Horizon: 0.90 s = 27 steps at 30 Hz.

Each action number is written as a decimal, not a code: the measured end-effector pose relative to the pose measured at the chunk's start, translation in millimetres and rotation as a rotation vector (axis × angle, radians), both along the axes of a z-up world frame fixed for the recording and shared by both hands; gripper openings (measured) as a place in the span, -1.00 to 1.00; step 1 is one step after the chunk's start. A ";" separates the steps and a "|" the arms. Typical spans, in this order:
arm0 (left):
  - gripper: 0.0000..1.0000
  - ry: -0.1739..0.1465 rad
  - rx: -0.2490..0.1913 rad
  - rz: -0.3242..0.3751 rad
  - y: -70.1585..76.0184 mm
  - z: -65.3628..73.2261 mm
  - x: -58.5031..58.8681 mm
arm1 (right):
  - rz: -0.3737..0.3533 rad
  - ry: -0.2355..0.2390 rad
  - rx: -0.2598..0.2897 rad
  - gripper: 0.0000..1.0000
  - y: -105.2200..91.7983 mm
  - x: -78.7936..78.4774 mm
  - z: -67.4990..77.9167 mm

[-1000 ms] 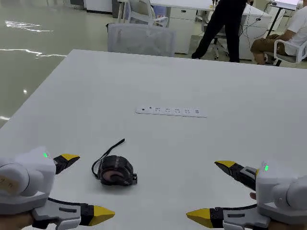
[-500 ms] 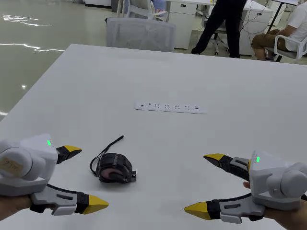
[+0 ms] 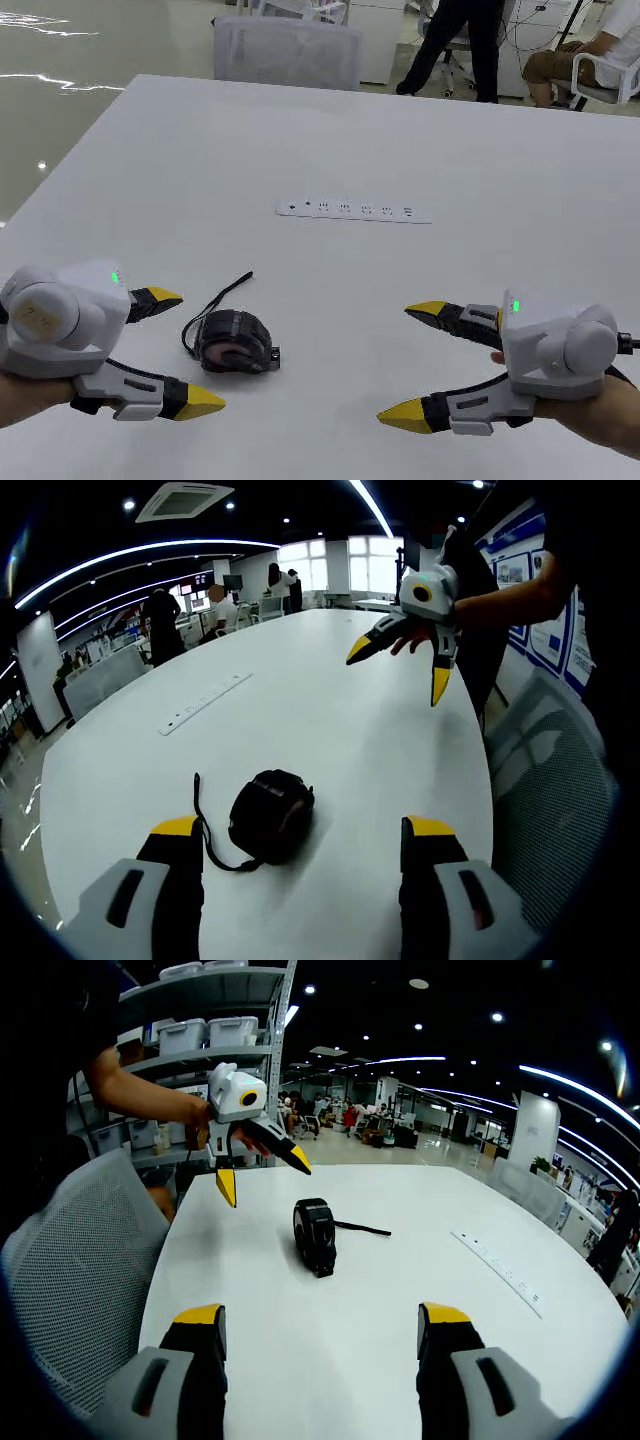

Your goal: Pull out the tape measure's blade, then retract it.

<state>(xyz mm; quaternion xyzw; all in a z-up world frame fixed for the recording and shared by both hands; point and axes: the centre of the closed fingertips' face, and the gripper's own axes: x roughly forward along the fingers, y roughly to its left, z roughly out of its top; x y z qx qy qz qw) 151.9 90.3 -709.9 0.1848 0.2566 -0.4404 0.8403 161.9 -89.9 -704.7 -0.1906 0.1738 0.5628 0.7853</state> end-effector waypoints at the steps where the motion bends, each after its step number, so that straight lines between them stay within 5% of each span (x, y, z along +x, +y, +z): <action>1: 0.55 0.001 0.002 -0.006 -1.5 -0.3 0.4 | 0.009 0.001 -0.004 0.59 0.7 0.8 -0.9; 27: 0.38 0.018 0.120 -0.146 6.3 -26.5 35.6 | 0.188 0.007 -0.088 0.34 30.5 32.6 -29.5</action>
